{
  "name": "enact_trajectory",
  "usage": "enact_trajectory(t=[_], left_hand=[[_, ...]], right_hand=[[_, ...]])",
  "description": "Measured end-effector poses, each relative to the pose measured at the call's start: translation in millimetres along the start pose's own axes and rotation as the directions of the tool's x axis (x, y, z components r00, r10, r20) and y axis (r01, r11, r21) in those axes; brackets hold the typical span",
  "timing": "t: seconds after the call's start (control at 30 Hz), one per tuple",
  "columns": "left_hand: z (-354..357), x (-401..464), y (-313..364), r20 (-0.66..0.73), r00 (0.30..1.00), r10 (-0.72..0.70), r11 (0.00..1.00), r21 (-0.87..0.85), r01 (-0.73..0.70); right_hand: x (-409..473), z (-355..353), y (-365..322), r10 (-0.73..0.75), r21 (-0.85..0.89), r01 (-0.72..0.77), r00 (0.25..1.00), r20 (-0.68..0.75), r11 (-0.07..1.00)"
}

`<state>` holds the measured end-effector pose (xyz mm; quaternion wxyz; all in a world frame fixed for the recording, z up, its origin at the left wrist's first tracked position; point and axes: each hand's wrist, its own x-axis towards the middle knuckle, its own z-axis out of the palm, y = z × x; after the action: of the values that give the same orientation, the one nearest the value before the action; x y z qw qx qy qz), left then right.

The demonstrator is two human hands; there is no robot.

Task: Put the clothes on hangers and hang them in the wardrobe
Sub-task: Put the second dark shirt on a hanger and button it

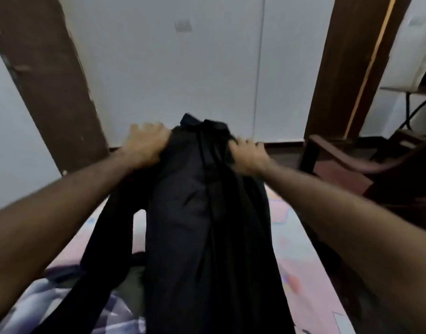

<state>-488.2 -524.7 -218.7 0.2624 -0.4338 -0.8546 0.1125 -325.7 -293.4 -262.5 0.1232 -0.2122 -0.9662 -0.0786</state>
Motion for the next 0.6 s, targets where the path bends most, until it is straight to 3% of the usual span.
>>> enact_trajectory(t=[0.1, 0.17, 0.23, 0.3, 0.37, 0.47, 0.53, 0.6], left_hand=[[90.1, -61.8, 93.0, 0.175, 0.944, 0.279, 0.931, -0.291, -0.221], [133.6, -120.2, 143.3, 0.421, 0.817, 0.394, 0.888, -0.402, -0.221], [167.3, -169.9, 169.1, 0.581, 0.701, 0.413, 0.878, -0.459, -0.136], [194.1, -206.5, 177.1, 0.599, 0.712, 0.366, 0.89, -0.448, -0.081], [205.6, -229.5, 175.8, 0.52, 0.785, 0.337, 0.909, -0.398, -0.127], [206.4, -242.8, 168.0, 0.499, 0.795, 0.345, 0.934, -0.269, -0.235], [199.0, -248.7, 167.4, 0.486, 0.795, 0.363, 0.931, -0.221, -0.29], [187.7, -252.0, 165.0, 0.442, 0.814, 0.378, 0.923, -0.112, -0.368]], right_hand=[[-67.4, 126.6, 2.6, 0.03, 0.129, -0.082, 0.932, 0.361, 0.988], [-114.3, 179.6, 6.1, 0.078, 0.23, -0.201, 0.887, 0.454, 0.952], [-152.4, 209.8, 11.1, 0.152, 0.286, -0.303, 0.88, 0.449, 0.909], [-180.4, 224.1, 13.3, 0.169, 0.325, -0.324, 0.889, 0.424, 0.889], [-196.2, 226.6, 9.2, 0.101, 0.472, -0.328, 0.891, 0.443, 0.818], [-202.8, 227.5, 13.4, -0.004, 0.6, -0.32, 0.88, 0.475, 0.733], [-201.9, 221.2, 37.7, 0.133, 0.556, -0.392, 0.884, 0.447, 0.733], [-206.1, 209.5, 74.4, 0.335, 0.406, -0.495, 0.851, 0.404, 0.768]])
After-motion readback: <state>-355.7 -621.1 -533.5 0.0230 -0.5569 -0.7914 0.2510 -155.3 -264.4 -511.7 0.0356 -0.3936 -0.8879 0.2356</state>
